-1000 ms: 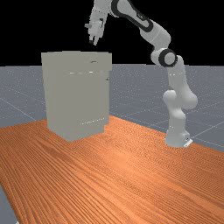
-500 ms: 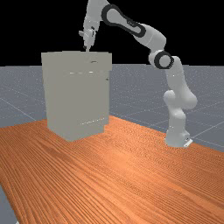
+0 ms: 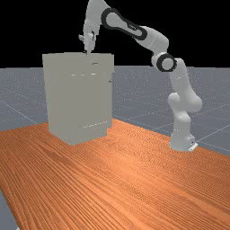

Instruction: Open the drawer

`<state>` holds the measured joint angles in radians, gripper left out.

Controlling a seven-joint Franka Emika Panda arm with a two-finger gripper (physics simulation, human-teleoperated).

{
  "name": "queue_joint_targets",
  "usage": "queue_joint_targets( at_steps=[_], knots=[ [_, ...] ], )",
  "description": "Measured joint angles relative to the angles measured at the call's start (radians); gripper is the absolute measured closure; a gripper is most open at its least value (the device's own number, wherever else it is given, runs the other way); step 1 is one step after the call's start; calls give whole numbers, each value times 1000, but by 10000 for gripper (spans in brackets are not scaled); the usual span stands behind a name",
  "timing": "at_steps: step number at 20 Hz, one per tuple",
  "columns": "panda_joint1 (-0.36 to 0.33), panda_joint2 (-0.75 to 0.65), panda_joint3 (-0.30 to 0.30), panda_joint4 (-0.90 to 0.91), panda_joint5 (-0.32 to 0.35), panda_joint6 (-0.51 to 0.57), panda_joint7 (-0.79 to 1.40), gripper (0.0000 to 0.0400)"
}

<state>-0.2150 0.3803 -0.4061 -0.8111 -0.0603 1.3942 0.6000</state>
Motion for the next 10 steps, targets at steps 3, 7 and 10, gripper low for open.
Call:
queue_joint_targets(
  at_steps=[3,7,10],
  knots=[
    [1,1,-3,2,3,-2,0,0],
    [20,-18,-4,-22,6,-6,9,0],
    [36,-36,-3,-39,23,-19,14,0]
  ],
)
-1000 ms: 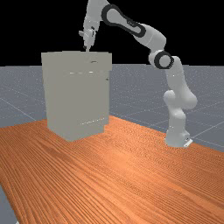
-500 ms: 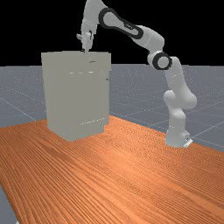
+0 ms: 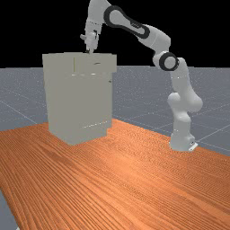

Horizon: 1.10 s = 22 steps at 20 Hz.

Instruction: Open the drawer

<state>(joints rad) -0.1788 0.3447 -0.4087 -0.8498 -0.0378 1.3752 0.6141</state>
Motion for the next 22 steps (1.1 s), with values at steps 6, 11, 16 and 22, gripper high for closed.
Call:
queue_joint_targets(
  at_steps=[6,11,16,22],
  knots=[
    [22,-12,6,5,25,-49,5,0],
    [25,-3,12,93,31,-84,0,0],
    [22,-4,8,114,27,-91,-6,0],
    [-7,35,-7,106,20,-55,-9,0]
  ],
)
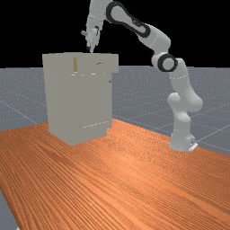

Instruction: Open the drawer

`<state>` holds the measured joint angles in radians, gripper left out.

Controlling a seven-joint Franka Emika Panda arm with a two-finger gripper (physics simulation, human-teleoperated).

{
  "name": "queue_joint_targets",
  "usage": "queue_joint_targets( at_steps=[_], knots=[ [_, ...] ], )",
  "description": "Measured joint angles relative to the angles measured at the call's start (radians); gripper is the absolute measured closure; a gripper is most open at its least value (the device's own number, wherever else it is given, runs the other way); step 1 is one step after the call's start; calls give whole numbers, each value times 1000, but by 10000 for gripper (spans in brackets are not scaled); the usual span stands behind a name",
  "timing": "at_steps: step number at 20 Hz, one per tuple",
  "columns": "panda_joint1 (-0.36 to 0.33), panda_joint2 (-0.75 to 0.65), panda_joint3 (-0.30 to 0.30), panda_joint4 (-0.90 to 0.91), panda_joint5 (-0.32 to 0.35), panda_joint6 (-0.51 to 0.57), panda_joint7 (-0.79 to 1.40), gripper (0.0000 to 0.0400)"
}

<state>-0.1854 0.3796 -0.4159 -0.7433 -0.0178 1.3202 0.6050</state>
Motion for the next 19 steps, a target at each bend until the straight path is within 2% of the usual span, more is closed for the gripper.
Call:
queue_joint_targets(
  at_steps=[10,13,19],
  knots=[
    [11,35,3,-94,6,22,23,0],
    [88,-71,26,-240,4,55,67,0],
    [250,-260,127,-479,0,107,196,0]
  ],
)
